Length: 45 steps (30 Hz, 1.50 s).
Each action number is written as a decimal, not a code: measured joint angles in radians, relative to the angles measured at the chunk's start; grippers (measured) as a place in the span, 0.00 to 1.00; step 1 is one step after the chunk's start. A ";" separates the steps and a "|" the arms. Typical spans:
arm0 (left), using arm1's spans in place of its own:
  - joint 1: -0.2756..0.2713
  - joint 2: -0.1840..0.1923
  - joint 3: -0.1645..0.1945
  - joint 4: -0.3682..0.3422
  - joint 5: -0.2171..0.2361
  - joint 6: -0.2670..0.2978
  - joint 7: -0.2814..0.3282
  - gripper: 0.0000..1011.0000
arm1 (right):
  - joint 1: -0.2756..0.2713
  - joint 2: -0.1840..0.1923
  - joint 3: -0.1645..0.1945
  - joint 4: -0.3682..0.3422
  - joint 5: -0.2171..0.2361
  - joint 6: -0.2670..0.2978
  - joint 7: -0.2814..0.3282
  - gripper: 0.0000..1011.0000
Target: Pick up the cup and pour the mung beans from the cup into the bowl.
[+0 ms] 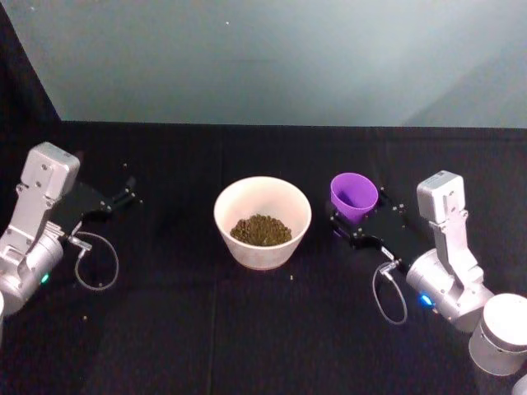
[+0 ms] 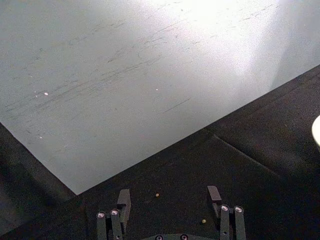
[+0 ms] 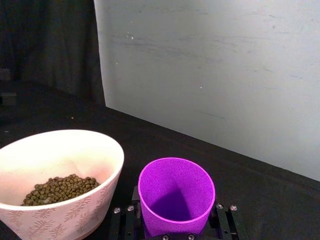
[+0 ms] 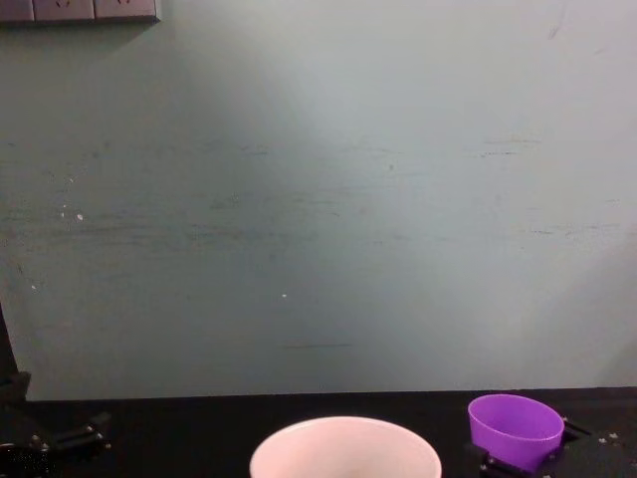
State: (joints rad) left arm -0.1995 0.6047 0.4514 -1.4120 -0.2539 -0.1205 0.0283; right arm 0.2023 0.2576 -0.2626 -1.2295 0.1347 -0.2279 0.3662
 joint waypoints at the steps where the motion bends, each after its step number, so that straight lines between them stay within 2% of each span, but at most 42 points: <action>1: 0.000 0.000 0.000 0.000 0.000 0.000 0.000 0.99 | 0.000 0.000 0.000 0.001 0.001 0.000 0.000 0.73; 13: 0.000 0.000 0.000 0.000 0.000 0.000 0.000 0.99 | -0.005 0.001 0.002 -0.010 0.016 0.001 -0.005 0.99; 17: 0.000 0.000 0.000 0.000 0.000 0.000 0.000 0.99 | -0.016 0.005 0.005 -0.039 0.017 0.002 -0.011 0.99; 23: 0.000 0.000 0.000 0.000 0.000 0.000 0.000 0.99 | -0.051 0.023 0.027 -0.164 0.008 0.007 -0.046 0.99; 25: 0.000 0.000 0.000 0.000 0.000 0.000 0.000 0.99 | -0.054 0.025 0.030 -0.175 0.005 0.008 -0.052 0.99; 30: 0.000 0.000 0.000 0.000 0.000 0.000 0.000 0.99 | -0.075 0.043 0.079 -0.246 -0.033 0.047 -0.116 0.99; 36: 0.000 0.000 0.000 0.000 0.000 0.000 0.000 0.99 | -0.082 0.066 0.141 -0.262 -0.063 0.110 -0.159 0.99; 40: 0.000 0.000 0.000 0.000 0.000 0.000 0.000 0.99 | -0.080 0.076 0.155 -0.238 -0.085 0.145 -0.162 0.99; 45: 0.000 0.000 0.000 0.000 0.000 0.000 0.000 0.99 | -0.079 0.070 0.154 -0.190 -0.104 0.158 -0.160 0.99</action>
State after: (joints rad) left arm -0.1995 0.6047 0.4514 -1.4120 -0.2539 -0.1205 0.0283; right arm 0.1229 0.3274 -0.1086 -1.4198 0.0308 -0.0698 0.2057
